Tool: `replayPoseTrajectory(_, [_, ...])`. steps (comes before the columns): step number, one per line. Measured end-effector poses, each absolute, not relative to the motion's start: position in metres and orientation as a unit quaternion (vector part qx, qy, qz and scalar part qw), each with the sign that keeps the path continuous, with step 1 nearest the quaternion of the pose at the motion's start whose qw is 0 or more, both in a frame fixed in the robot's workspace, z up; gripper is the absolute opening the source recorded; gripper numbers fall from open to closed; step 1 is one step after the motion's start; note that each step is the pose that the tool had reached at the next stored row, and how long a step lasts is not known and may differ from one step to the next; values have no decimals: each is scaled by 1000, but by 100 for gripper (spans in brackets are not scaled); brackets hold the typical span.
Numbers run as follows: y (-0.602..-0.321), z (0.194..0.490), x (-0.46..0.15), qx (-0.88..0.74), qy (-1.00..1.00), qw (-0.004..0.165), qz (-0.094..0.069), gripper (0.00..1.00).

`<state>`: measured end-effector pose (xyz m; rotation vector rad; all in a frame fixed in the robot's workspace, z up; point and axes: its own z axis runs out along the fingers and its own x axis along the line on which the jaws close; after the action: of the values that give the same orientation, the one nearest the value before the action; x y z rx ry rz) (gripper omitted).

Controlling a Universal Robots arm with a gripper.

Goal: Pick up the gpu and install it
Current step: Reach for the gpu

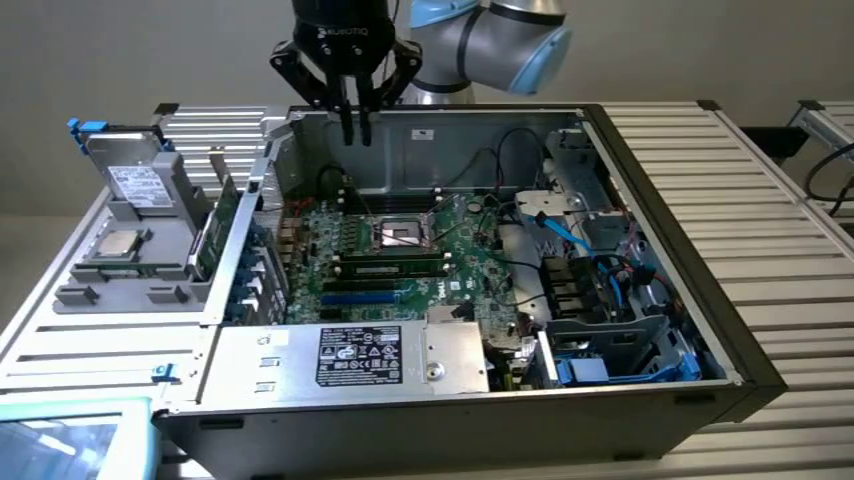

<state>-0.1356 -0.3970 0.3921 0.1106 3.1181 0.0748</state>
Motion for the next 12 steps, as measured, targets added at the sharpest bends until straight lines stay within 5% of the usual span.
replayPoseTrajectory(2, [-396,392,-145,35,999,10,24,32])
replayPoseTrajectory(7, [-393,390,-167,35,999,11,24,44])
replayPoseTrajectory(12, [-389,388,-190,35,999,11,24,44])
